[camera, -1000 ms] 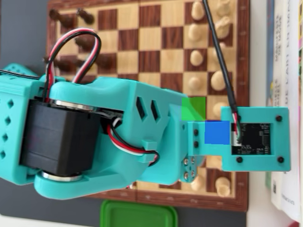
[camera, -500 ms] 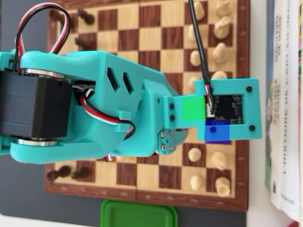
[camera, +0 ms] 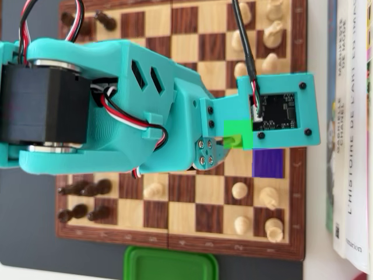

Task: Play chess

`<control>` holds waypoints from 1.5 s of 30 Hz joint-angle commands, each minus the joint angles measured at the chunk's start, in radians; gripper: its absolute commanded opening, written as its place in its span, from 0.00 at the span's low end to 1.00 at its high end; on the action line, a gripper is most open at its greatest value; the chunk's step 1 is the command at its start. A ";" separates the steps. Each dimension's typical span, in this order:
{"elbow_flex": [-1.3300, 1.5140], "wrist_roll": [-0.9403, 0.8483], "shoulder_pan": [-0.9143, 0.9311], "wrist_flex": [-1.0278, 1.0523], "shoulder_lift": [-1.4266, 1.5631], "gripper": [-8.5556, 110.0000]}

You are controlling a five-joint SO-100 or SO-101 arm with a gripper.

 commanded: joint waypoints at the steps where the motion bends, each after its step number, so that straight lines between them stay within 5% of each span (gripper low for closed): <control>1: -0.008 0.008 0.002 -0.032 0.006 0.09; 45: -0.037 0.006 -0.018 -0.084 -0.149 0.09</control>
